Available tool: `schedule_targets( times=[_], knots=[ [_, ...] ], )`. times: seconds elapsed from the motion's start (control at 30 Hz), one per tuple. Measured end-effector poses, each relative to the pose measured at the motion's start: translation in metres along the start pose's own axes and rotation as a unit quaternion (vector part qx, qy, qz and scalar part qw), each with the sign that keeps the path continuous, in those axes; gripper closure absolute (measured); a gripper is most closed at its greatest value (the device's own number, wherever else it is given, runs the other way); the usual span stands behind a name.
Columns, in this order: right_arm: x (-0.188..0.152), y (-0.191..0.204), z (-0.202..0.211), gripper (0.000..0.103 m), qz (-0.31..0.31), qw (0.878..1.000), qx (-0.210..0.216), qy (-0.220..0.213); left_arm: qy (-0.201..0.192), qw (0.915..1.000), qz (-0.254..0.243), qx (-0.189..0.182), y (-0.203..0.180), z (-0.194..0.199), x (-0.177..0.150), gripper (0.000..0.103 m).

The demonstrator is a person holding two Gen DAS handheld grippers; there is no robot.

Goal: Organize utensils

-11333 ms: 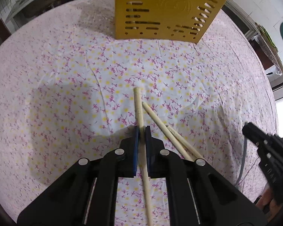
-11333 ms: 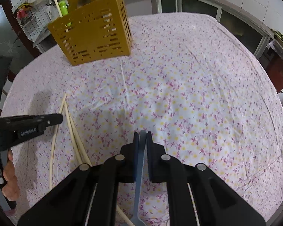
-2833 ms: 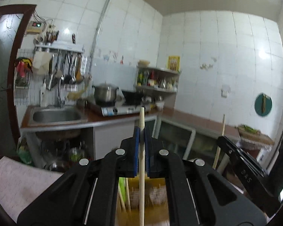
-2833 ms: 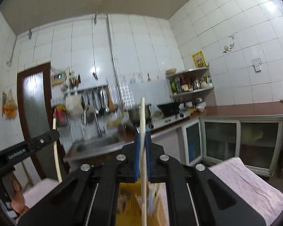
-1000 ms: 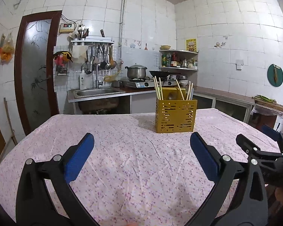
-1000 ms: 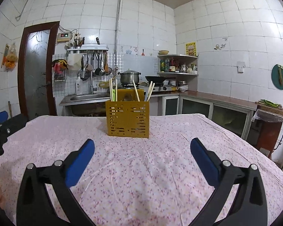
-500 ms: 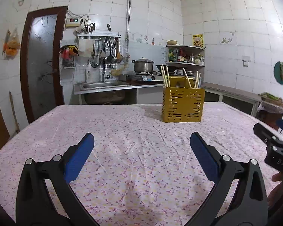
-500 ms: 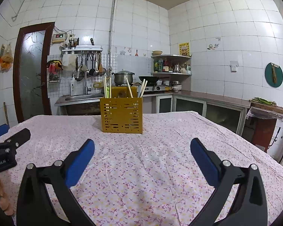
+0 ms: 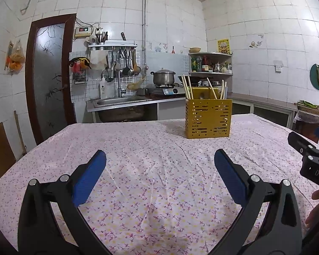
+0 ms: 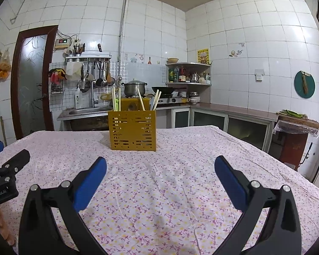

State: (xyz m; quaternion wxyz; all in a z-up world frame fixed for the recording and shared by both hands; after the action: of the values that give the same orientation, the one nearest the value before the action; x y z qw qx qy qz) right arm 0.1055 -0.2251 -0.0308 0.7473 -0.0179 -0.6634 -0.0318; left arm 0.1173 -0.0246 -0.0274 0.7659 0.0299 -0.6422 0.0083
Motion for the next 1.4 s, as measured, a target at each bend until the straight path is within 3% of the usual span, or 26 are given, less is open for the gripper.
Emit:
schedule_targets(
  times=[1.4],
  knots=[
    [-0.002,0.003,0.011,0.004,0.002,1.000,-0.004,-0.012,0.013,0.9998,0.012,-0.008,0.004,-0.004,-0.001,0.005]
  ],
)
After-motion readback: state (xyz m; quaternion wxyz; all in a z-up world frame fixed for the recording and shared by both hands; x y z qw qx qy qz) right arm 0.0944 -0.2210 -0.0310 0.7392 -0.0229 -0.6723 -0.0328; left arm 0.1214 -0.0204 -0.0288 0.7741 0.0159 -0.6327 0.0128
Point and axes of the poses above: each gripper's, at about its wrist camera, not at the fingertips, and z roughly against the way its jaws point, y to its left, x to its top, the point moved 1 cm from there along -z, roughly the way its jaws point, and after that the axes turned 4 degrees about -y, right-handed, at the moved point
